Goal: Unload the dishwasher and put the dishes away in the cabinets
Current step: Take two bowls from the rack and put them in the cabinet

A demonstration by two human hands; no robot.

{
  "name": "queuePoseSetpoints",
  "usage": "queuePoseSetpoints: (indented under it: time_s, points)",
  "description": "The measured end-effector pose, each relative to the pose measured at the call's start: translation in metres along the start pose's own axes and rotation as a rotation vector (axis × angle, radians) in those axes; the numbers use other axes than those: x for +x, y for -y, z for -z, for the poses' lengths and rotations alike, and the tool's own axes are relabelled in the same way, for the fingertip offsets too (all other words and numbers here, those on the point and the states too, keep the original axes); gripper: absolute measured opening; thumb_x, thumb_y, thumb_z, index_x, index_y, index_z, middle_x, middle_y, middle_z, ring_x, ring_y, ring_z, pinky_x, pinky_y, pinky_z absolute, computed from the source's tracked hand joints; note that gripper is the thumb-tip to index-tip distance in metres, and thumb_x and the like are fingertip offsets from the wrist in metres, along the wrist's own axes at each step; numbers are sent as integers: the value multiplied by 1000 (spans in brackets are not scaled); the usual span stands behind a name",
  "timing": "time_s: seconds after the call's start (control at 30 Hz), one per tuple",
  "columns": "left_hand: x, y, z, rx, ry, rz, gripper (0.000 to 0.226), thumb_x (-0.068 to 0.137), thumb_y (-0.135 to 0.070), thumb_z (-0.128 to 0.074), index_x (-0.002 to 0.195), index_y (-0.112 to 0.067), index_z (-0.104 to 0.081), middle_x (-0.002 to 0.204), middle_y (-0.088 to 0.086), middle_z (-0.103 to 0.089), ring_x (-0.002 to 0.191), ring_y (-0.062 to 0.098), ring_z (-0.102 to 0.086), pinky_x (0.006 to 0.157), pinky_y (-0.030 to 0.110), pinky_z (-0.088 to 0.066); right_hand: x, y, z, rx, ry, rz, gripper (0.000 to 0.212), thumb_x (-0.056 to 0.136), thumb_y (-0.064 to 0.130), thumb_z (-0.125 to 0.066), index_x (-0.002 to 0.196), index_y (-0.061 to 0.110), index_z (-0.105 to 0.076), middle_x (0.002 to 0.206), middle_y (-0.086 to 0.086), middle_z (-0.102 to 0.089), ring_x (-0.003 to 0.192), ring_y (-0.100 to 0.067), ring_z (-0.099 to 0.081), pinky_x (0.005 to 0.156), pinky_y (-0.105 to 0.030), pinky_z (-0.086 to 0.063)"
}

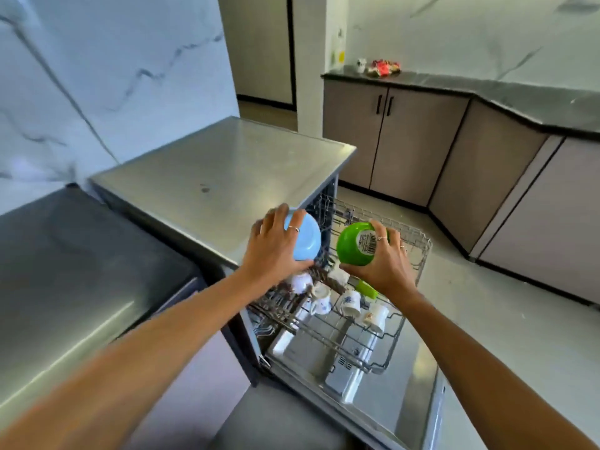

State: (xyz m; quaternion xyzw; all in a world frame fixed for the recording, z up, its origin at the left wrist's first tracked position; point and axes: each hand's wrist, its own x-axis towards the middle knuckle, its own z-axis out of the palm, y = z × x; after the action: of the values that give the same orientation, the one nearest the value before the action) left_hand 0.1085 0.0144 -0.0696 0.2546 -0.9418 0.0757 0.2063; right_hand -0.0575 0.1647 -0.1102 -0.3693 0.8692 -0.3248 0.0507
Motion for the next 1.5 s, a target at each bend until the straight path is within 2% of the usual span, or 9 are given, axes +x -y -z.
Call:
queuePoseSetpoints:
  time_s: [0.1, 0.33, 0.53, 0.77, 0.87, 1.03, 1.13, 1.27, 1.5]
  points:
    - [-3, 37, 56, 16, -113, 66, 97, 48, -57, -80, 129, -16, -45, 126, 13, -52, 111, 35, -55, 84, 44, -49, 0, 55, 14, 47, -23, 59, 107, 55, 55, -83, 142, 30, -26, 136, -8, -35, 121, -36, -44, 98, -46, -42]
    - [-38, 112, 170, -42, -188, 318, 99, 59, -55, -79, 140, -20, -32, 138, 6, -38, 124, 28, -42, 98, 44, -40, -2, 205, 24, 183, -53, 302, 109, 55, 54, -83, 143, 29, -23, 138, -7, -35, 126, -37, -40, 104, -48, -37]
    - [-86, 174, 240, 44, -275, 432, 99, 57, -56, -80, 137, -20, -34, 130, 5, -43, 116, 28, -47, 93, 43, -45, -14, 312, 16, 240, -33, 501, 110, 56, 52, -84, 145, 27, -24, 136, -9, -36, 124, -37, -41, 104, -44, -37]
    - [-132, 231, 316, 136, -402, 580, 102, 57, -53, -82, 140, -21, -32, 135, 5, -42, 121, 28, -46, 94, 43, -42, -31, 421, 8, 335, 5, 771, 114, 57, 51, -84, 146, 29, -17, 139, -3, -34, 126, -32, -40, 102, -46, -40]
    - [-140, 249, 338, 169, -450, 609, 103, 56, -53, -83, 140, -19, -33, 135, 6, -42, 120, 29, -46, 93, 43, -44, -35, 461, 8, 381, -11, 878, 117, 56, 50, -85, 147, 25, -16, 141, -1, -34, 128, -28, -39, 101, -45, -41]
    - [-142, 274, 361, 202, -527, 645, 102, 56, -54, -83, 139, -20, -34, 133, 5, -43, 118, 26, -47, 91, 40, -44, -32, 515, 5, 423, -79, 1040, 111, 56, 49, -85, 143, 16, -26, 139, -5, -37, 124, -26, -41, 95, -36, -42]
    - [-137, 290, 376, 223, -569, 626, 101, 58, -53, -83, 139, -16, -35, 132, 7, -44, 116, 25, -48, 89, 37, -43, -23, 545, 3, 469, -118, 1081, 109, 56, 50, -84, 143, 16, -27, 138, -6, -38, 123, -25, -42, 95, -36, -43]
    - [-122, 321, 405, 274, -667, 590, 99, 59, -52, -82, 138, -13, -37, 130, 9, -45, 114, 25, -48, 87, 37, -44, -2, 594, 3, 575, -188, 1101, 106, 56, 49, -85, 140, 15, -30, 137, -6, -39, 122, -26, -43, 91, -29, -37]
    - [-71, 366, 475, 456, -804, 483, 102, 55, -59, -80, 136, -12, -41, 130, 9, -48, 115, 29, -50, 91, 41, -46, 50, 674, 38, 725, -411, 1225, 105, 56, 49, -85, 139, 11, -34, 142, -11, -36, 128, -29, -40, 94, -38, -45]
